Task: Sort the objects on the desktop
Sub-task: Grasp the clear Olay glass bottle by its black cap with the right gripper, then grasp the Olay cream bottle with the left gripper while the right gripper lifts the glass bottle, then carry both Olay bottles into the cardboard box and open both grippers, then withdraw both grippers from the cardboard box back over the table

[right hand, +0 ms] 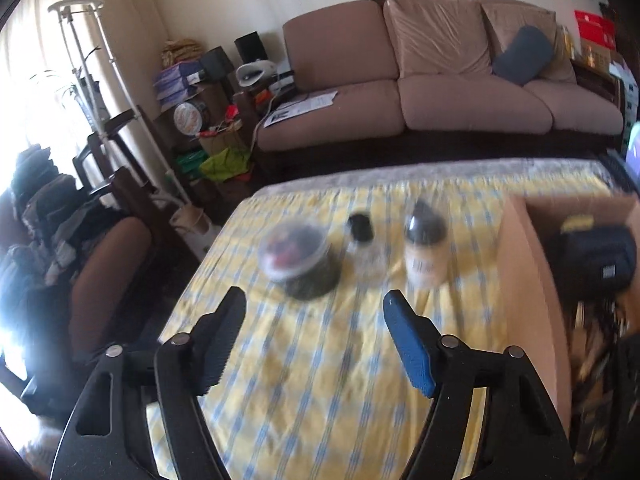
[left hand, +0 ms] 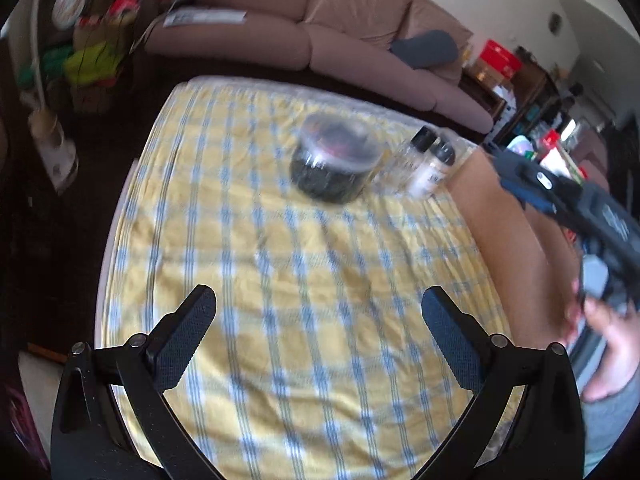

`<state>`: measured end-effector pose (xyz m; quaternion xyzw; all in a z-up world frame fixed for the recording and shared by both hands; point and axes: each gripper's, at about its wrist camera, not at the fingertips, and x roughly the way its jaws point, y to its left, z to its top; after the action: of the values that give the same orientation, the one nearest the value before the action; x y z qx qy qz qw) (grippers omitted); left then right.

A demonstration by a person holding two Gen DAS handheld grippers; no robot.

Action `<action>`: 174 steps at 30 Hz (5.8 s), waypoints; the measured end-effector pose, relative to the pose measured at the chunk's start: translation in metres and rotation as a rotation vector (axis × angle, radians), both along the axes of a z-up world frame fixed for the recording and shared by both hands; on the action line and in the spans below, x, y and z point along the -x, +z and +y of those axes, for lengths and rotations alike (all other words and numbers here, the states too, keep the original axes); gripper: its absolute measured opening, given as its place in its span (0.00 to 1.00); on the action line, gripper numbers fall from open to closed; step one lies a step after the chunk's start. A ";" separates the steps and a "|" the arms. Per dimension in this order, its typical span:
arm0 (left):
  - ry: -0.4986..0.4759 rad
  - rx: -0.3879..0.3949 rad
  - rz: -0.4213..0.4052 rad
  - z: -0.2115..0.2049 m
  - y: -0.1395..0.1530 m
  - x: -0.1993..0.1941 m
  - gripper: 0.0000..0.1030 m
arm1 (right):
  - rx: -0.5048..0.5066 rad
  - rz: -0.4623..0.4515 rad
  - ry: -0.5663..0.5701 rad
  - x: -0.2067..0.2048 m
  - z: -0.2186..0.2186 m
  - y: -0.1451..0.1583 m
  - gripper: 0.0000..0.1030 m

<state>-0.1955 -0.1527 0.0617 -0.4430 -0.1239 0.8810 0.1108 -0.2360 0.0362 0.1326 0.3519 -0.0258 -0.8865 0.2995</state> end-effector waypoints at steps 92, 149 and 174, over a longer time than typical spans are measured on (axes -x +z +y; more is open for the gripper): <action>-0.556 0.143 0.031 0.344 0.092 0.000 0.44 | -0.160 -0.132 -0.061 -0.083 0.285 0.045 0.19; -0.101 0.164 -0.036 0.149 0.034 -0.137 1.00 | -0.006 0.016 -0.126 -0.161 0.182 0.037 0.99; 0.201 0.280 -0.088 0.075 -0.052 -0.168 1.00 | -0.278 -0.081 -0.085 -0.205 0.086 -0.115 1.00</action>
<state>-0.0272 -0.0776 0.0101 -0.4775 -0.0484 0.8761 -0.0462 -0.0312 0.1220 0.0176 0.4239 0.0704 -0.8785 0.2088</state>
